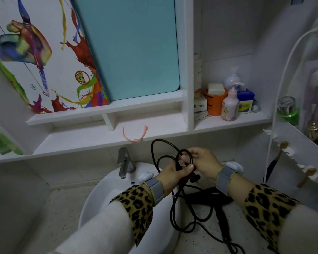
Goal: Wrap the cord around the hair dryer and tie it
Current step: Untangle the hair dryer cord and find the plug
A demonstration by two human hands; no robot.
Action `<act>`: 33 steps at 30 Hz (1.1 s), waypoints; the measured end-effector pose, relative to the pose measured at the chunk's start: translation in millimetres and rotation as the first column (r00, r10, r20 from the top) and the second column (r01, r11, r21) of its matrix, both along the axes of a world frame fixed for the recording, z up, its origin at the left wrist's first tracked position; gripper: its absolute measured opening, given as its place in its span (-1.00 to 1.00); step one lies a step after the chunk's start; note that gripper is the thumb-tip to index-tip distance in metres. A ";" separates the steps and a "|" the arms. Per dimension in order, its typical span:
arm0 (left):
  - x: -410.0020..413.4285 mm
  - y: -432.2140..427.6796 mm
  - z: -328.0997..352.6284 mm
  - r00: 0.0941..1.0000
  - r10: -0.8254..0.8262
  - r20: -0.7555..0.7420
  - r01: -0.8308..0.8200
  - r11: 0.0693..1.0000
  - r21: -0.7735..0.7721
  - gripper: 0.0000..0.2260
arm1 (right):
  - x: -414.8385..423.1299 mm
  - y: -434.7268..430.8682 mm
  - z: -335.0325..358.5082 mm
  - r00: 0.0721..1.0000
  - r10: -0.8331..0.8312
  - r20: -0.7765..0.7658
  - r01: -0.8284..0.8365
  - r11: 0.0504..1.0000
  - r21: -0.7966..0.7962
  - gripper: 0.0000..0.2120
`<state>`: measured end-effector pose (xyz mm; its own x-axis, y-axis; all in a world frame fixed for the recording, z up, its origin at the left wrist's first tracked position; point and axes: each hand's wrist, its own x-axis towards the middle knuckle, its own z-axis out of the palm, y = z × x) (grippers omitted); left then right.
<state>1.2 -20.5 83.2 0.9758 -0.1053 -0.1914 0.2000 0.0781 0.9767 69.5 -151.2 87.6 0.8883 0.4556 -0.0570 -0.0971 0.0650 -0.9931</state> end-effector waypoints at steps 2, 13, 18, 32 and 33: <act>0.3 0.3 0.7 0.999 0.034 -0.028 -0.033 0.998 0.053 -0.56 | -0.1 -0.6 1.2 1.000 0.000 -0.025 0.001 1.000 0.026 -0.93; 3.9 6.6 -1.3 0.997 0.071 -0.018 -0.063 0.959 0.276 -0.88 | 4.2 -7.2 10.5 0.950 0.087 -0.301 -0.051 0.991 0.125 -0.61; 3.4 3.6 -3.2 0.995 0.086 -0.040 -0.076 0.975 0.208 -0.86 | 3.7 -8.5 0.5 0.957 0.024 0.291 0.101 0.908 -0.407 -0.84; 1.8 12.0 10.5 0.970 0.122 -0.210 -0.127 0.992 -0.008 -0.58 | -4.5 -0.7 9.4 0.988 0.085 0.128 -0.038 0.941 -0.336 -0.75; -0.3 10.6 12.9 0.983 0.074 -0.168 -0.068 0.997 0.042 -0.63 | -4.7 0.5 11.4 0.992 0.113 0.051 -0.091 0.943 -0.320 -0.83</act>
